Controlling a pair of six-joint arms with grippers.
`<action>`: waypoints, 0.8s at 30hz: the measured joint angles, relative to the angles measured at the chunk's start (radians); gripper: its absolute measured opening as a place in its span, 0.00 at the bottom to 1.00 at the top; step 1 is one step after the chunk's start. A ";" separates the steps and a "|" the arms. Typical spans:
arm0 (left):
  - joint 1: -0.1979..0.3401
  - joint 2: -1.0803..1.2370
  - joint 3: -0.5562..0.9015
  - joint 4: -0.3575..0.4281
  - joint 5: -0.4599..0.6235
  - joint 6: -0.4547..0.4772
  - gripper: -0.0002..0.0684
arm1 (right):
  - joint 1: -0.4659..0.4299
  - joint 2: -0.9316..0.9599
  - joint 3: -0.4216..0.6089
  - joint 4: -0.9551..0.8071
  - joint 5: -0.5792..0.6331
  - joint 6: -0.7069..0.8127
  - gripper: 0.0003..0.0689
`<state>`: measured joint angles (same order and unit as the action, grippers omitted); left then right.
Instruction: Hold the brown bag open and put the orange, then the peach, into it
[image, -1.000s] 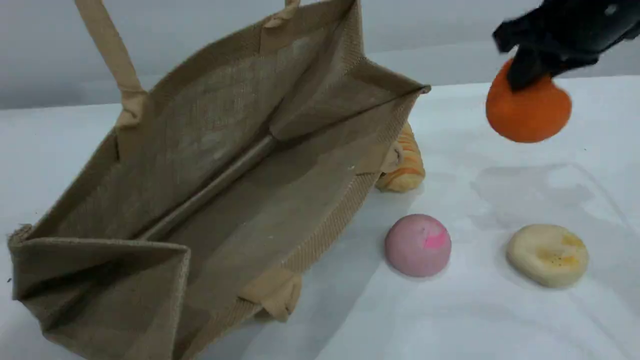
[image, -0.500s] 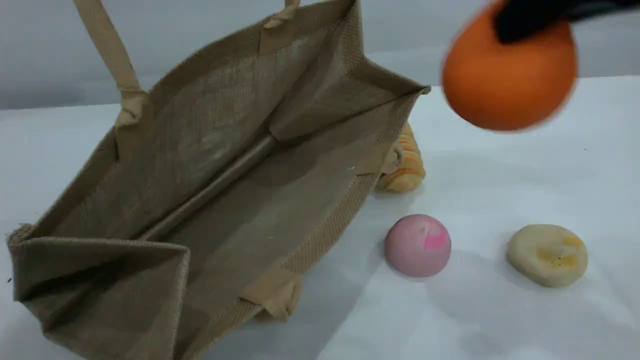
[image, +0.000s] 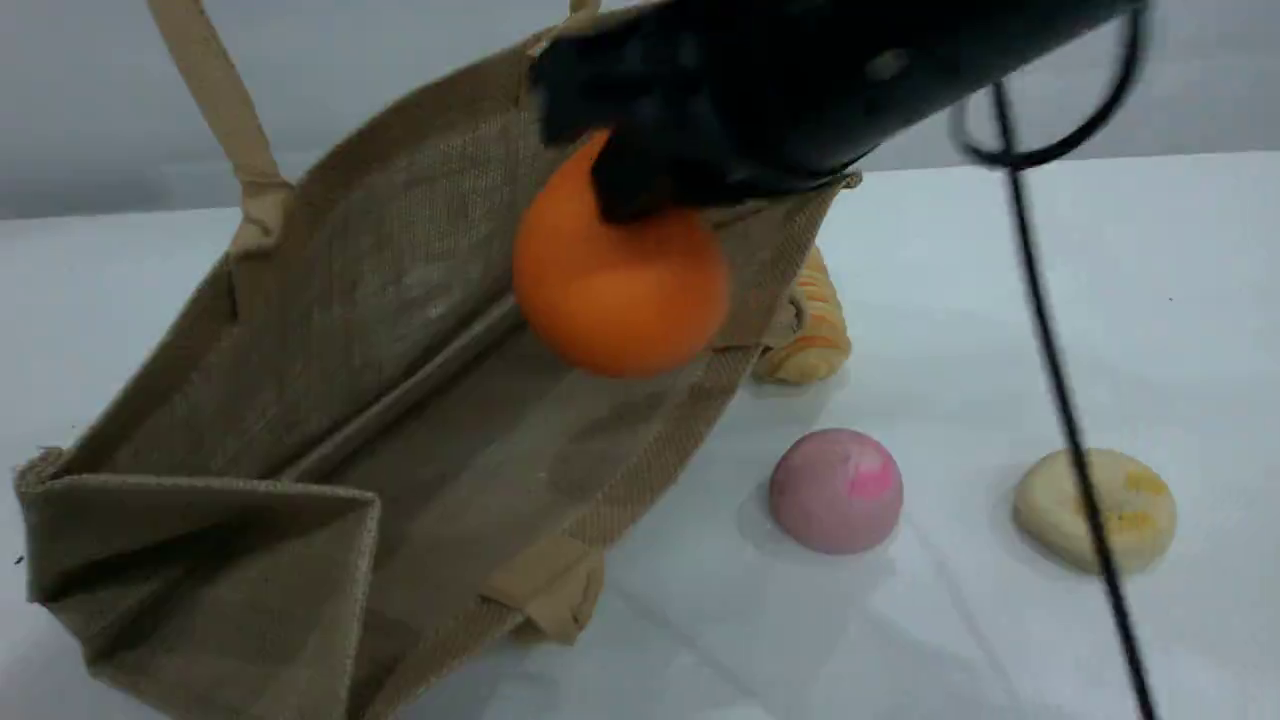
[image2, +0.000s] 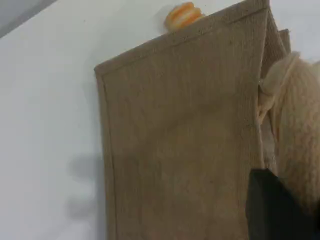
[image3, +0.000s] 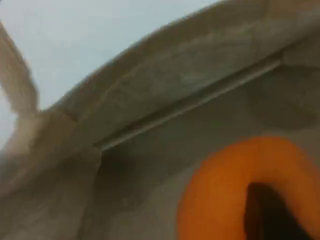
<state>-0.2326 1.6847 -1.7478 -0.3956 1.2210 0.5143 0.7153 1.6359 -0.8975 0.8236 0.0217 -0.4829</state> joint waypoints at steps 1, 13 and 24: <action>0.000 0.000 0.000 0.000 0.000 0.000 0.11 | 0.004 0.033 -0.021 -0.004 -0.004 -0.003 0.05; 0.000 0.000 0.000 0.000 0.000 0.001 0.11 | 0.016 0.375 -0.315 -0.011 0.061 -0.099 0.05; 0.000 0.000 0.000 -0.001 0.000 0.002 0.11 | 0.016 0.427 -0.418 -0.012 0.157 -0.124 0.33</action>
<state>-0.2326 1.6847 -1.7478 -0.3965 1.2210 0.5161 0.7311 2.0625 -1.3154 0.8113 0.1790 -0.6070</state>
